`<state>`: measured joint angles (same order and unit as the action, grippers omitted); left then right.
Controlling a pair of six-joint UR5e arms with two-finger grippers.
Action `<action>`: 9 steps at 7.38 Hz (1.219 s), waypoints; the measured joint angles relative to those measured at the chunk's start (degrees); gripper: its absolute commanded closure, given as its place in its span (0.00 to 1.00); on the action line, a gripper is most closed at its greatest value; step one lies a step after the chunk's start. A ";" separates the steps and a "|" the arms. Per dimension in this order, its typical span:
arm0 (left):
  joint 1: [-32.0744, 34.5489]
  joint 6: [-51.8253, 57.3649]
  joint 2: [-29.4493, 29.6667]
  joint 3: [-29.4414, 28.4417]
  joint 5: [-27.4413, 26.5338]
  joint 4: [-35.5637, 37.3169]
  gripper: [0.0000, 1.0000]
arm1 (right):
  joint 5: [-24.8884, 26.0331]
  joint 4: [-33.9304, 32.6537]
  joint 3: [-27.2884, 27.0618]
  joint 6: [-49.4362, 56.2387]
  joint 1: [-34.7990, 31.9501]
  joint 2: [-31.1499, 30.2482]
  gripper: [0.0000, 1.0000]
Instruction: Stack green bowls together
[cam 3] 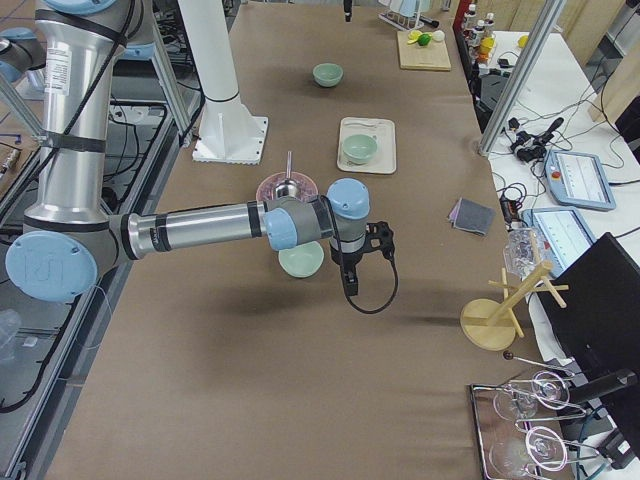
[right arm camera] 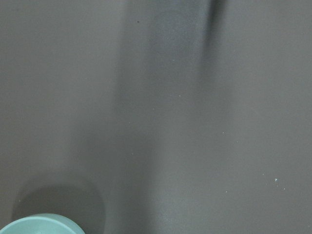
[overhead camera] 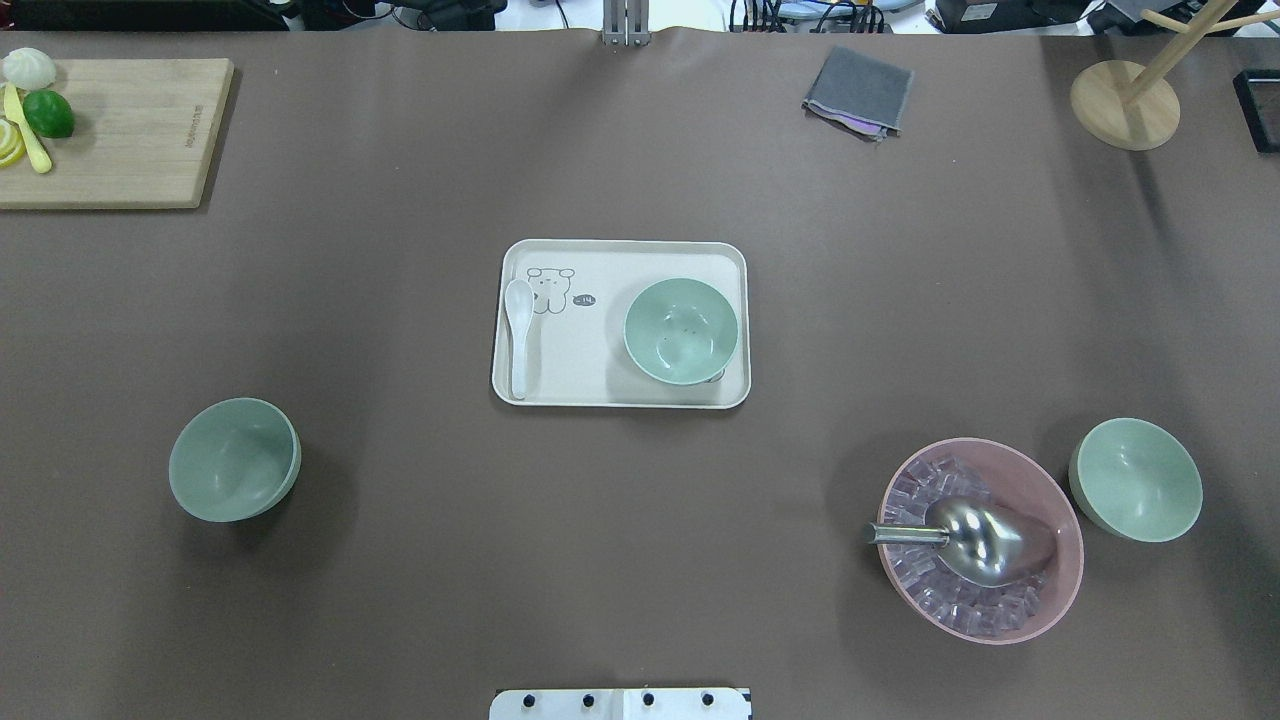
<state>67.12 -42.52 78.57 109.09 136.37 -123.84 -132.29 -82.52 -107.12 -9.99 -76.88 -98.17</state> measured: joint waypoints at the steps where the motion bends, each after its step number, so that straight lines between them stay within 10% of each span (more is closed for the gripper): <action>1: -5.17 -3.57 0.00 0.85 -3.47 -0.42 0.02 | 0.84 0.05 -0.09 -1.18 0.40 -0.03 0.00; 5: -20.78 -8.80 1.53 0.33 -12.82 -0.53 0.23 | 1.81 1.78 -0.09 -2.12 0.97 -0.34 0.00; 9: -23.72 -9.23 3.68 -1.94 -13.32 -0.45 1.00 | 1.93 2.10 -0.03 -2.09 1.06 -0.43 0.00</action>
<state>43.40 -51.74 82.25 107.15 123.05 -124.28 -130.36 -80.42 -107.14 -12.08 -75.82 -98.60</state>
